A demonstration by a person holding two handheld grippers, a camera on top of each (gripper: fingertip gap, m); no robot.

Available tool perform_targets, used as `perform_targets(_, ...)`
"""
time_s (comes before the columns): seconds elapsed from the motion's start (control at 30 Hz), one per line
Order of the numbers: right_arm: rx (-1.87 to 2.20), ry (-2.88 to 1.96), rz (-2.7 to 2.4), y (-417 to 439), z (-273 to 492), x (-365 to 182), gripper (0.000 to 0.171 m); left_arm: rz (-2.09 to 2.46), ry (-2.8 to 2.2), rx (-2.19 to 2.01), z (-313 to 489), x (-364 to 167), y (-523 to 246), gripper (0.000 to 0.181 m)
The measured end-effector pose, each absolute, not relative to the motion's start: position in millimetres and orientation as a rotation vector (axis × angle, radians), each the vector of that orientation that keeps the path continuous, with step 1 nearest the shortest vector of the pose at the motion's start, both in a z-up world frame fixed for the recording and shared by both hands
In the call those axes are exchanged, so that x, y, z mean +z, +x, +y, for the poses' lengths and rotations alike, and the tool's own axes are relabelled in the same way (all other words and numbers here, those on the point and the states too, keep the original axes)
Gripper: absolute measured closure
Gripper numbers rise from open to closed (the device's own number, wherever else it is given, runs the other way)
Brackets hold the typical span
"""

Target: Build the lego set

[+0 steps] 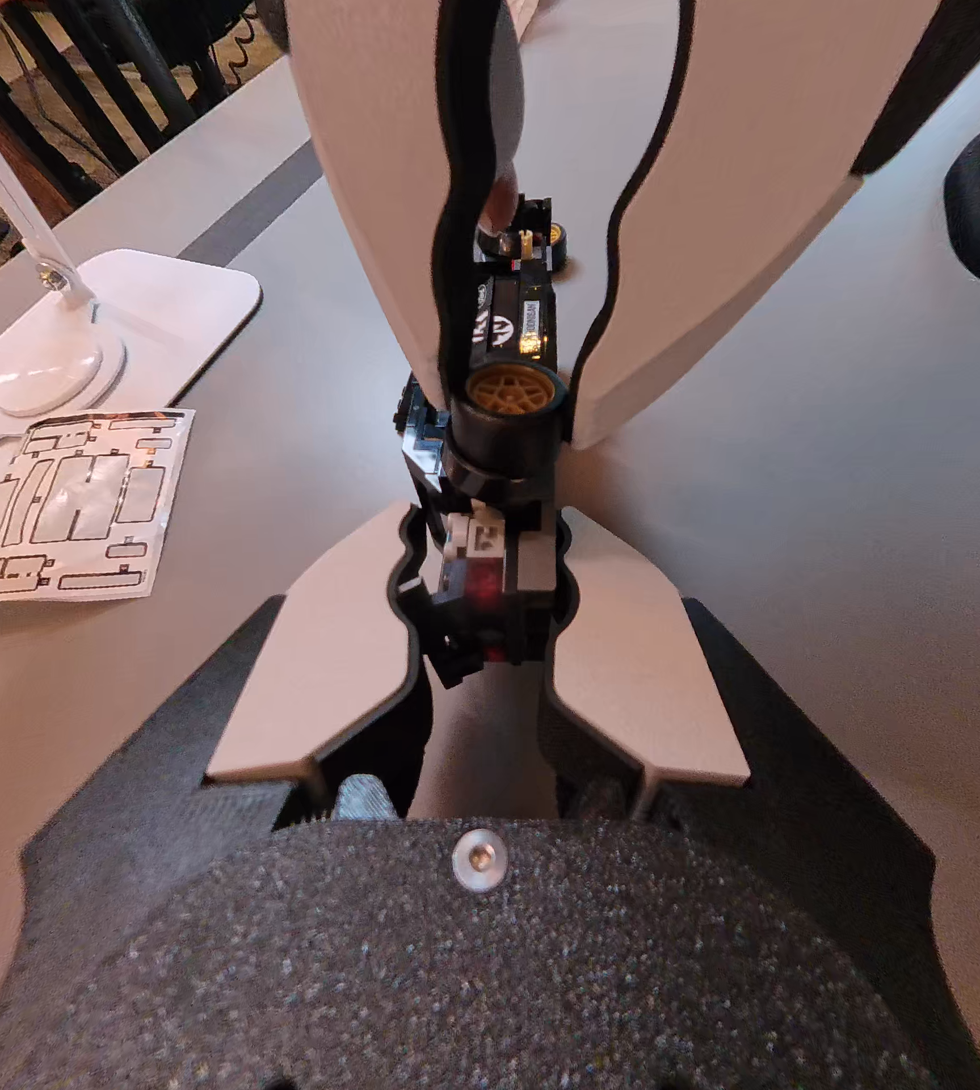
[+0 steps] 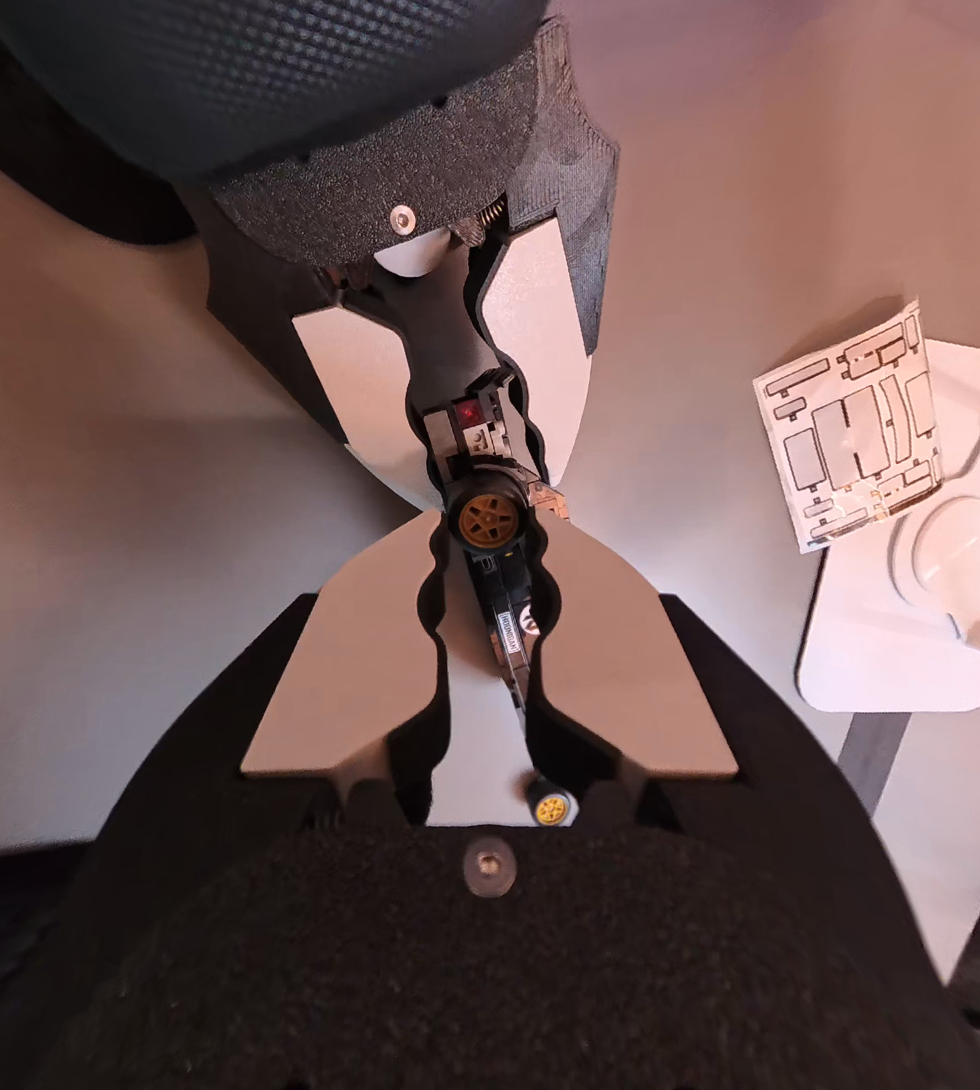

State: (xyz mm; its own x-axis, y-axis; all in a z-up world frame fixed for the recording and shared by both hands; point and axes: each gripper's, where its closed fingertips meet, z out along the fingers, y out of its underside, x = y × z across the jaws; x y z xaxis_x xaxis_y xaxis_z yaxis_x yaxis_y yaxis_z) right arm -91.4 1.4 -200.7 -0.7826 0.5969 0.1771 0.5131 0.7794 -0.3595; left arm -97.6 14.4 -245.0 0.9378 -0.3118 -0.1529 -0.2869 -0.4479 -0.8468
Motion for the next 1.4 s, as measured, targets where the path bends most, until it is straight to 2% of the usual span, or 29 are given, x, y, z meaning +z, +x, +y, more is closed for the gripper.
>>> perform_targets(0.47,0.479,-0.623,-2.821,-92.5,1.1,-201.6,0.147,0.417,-2.073,-0.046,13.9,-246.4,-98.0,0.139)
perform_targets(0.7,0.316,-0.625,-2.874,-93.5,1.2,-203.1,0.147,0.415,-2.080,-0.054,13.4,-247.7,-98.3,0.139)
perform_targets(1.2,0.241,-0.716,-2.879,-100.4,-0.6,-208.3,0.147,0.373,-2.112,-0.121,11.2,-253.2,-101.2,0.140)
perform_targets(1.4,0.423,-0.780,-2.810,-104.2,-2.4,-202.9,0.137,0.329,-2.113,-0.181,11.9,-251.4,-101.6,0.140)
